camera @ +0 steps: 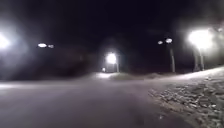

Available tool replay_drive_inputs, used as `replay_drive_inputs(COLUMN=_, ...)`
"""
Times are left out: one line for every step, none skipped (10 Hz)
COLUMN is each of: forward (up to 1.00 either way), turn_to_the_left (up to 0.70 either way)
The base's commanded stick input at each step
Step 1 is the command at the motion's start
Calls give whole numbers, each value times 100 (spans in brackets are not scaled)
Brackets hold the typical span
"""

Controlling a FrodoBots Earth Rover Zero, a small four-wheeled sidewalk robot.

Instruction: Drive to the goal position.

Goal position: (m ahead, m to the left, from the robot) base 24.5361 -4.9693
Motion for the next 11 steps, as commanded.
replay_drive_inputs(forward=100, turn_to_the_left=0)
replay_drive_inputs(forward=100, turn_to_the_left=0)
replay_drive_inputs(forward=100, turn_to_the_left=0)
replay_drive_inputs(forward=100, turn_to_the_left=0)
replay_drive_inputs(forward=100, turn_to_the_left=0)
replay_drive_inputs(forward=100, turn_to_the_left=0)
replay_drive_inputs(forward=100, turn_to_the_left=0)
replay_drive_inputs(forward=100, turn_to_the_left=0)
replay_drive_inputs(forward=100, turn_to_the_left=0)
replay_drive_inputs(forward=100, turn_to_the_left=0)
replay_drive_inputs(forward=100, turn_to_the_left=0)
